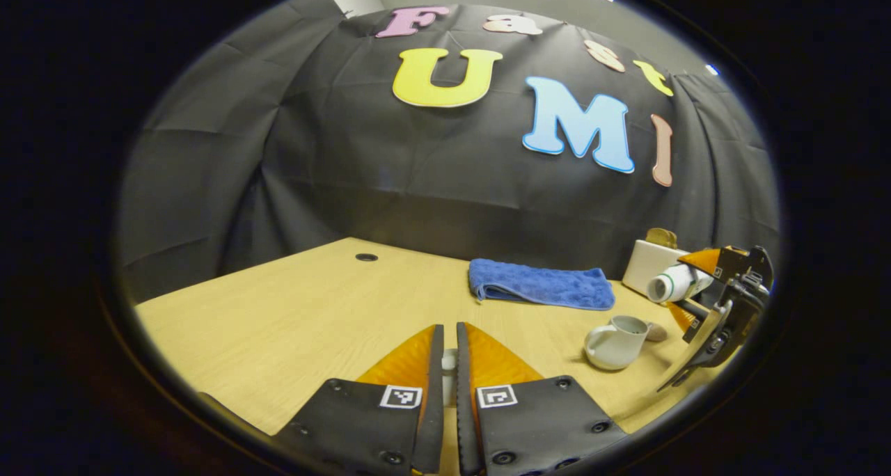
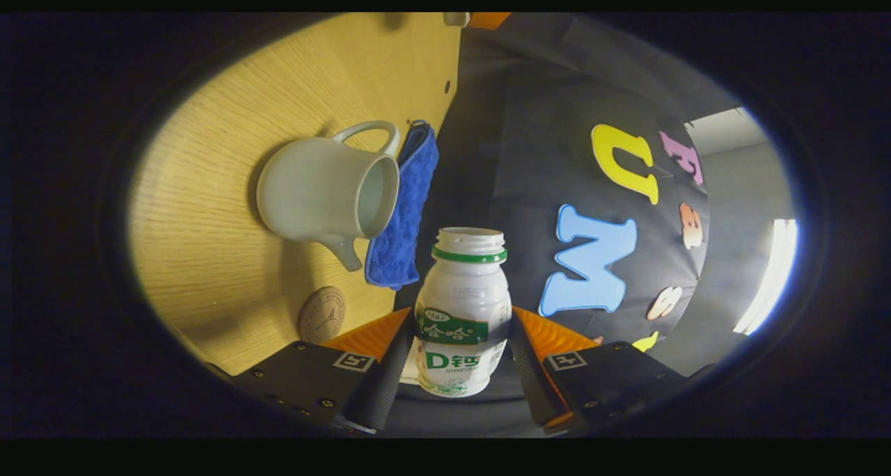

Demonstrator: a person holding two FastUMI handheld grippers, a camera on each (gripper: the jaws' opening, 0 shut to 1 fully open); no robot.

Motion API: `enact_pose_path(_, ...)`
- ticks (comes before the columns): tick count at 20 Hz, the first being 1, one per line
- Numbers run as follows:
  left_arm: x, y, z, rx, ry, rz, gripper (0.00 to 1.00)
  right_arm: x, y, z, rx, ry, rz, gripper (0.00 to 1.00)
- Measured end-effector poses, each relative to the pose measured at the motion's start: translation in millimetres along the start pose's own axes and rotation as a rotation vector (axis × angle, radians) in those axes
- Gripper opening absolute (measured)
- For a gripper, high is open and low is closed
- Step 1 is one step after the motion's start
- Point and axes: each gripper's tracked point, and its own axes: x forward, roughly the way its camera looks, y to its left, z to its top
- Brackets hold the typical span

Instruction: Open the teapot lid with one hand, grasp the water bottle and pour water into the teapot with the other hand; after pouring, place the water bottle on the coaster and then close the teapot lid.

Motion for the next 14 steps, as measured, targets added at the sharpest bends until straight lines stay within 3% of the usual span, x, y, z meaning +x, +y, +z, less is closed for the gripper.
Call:
enact_pose_path(1, -1.1, 0.5, 0.6, 0.000, 0.000, 0.000, 0.19, 0.1, -1.3, 0.5, -0.010, -0.002, -0.003, 0.75)
enact_pose_path(13, 0.2, 1.2, 0.0, 0.001, 0.000, -0.002, 0.15, 1.2, -10.2, 2.5, -0.077, -0.028, -0.026, 0.75)
enact_pose_path(14, -0.5, 1.3, -0.1, 0.001, 0.000, -0.003, 0.19, 2.5, -11.2, 3.3, -0.081, -0.030, -0.028, 0.74)
